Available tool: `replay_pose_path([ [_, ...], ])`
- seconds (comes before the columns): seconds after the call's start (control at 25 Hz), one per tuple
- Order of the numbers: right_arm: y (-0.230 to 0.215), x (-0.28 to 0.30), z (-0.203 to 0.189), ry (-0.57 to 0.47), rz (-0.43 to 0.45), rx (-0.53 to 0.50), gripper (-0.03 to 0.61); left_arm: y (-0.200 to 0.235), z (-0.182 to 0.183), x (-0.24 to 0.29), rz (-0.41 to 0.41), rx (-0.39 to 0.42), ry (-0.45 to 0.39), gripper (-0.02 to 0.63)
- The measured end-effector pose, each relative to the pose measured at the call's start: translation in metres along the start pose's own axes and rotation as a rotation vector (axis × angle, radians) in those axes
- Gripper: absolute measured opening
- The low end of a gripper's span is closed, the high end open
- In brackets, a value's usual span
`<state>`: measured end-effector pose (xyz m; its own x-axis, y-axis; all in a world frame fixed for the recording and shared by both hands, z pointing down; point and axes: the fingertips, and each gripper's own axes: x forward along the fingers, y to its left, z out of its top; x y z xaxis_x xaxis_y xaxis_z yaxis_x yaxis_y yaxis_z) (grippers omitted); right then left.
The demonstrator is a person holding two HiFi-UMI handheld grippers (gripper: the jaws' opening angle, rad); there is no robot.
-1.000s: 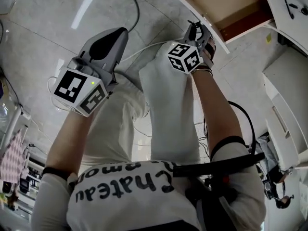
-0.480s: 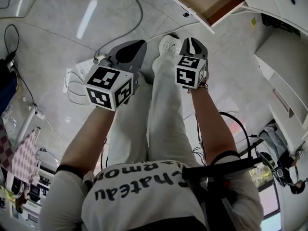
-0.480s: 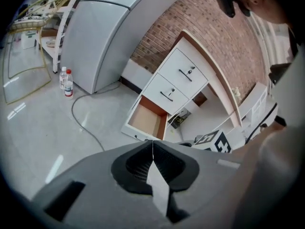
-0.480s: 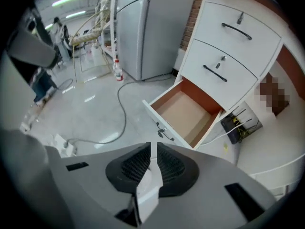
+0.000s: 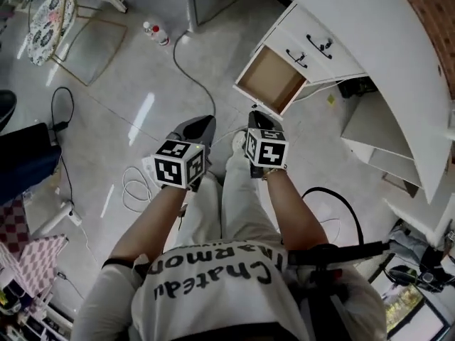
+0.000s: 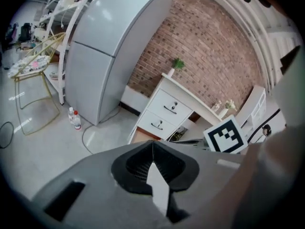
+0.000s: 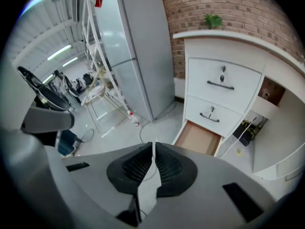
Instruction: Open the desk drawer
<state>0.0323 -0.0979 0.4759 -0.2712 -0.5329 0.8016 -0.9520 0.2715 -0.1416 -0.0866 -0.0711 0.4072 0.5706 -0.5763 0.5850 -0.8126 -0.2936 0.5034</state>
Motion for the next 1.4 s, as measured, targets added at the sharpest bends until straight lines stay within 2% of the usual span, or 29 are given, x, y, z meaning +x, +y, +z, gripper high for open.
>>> replay_pose_path([
  [0.2, 0.026, -0.074, 0.120, -0.162, 0.087, -0.042, 0.029, -0.029, 0.101, -0.056, 0.031, 0.046, -0.177, 0.015],
  [0.32, 0.037, -0.129, 0.180, -0.243, 0.117, -0.055, 0.029, -0.052, 0.151, -0.096, 0.066, 0.066, -0.238, 0.015],
  [0.44, 0.056, -0.190, 0.227, -0.320, 0.148, -0.066, 0.028, -0.084, 0.194, -0.142, 0.060, 0.093, -0.314, 0.015],
  [0.6, 0.079, -0.266, 0.296, -0.476, 0.224, -0.045, 0.028, -0.126, 0.262, -0.199, 0.021, 0.158, -0.463, 0.015],
  [0.8, 0.092, -0.361, 0.351, -0.636, 0.279, -0.040, 0.026, -0.175, 0.331, -0.275, 0.000, 0.257, -0.668, 0.015],
  [0.92, 0.102, -0.415, 0.368, -0.738, 0.296, -0.102, 0.023, -0.203, 0.352, -0.310, -0.007, 0.328, -0.760, 0.015],
  [1.0, 0.105, -0.441, 0.368, -0.793, 0.302, -0.139, 0.018, -0.214, 0.354, -0.320, -0.012, 0.357, -0.775, 0.015],
  [1.08, 0.102, -0.453, 0.361, -0.818, 0.310, -0.154, 0.015, -0.218, 0.351, -0.320, -0.015, 0.345, -0.770, 0.015],
  [1.24, 0.089, -0.443, 0.329, -0.766, 0.331, -0.133, 0.014, -0.222, 0.335, -0.313, -0.023, 0.330, -0.744, 0.015],
  [1.4, 0.076, -0.429, 0.298, -0.699, 0.292, -0.144, 0.014, -0.206, 0.311, -0.309, 0.025, 0.304, -0.701, 0.015],
])
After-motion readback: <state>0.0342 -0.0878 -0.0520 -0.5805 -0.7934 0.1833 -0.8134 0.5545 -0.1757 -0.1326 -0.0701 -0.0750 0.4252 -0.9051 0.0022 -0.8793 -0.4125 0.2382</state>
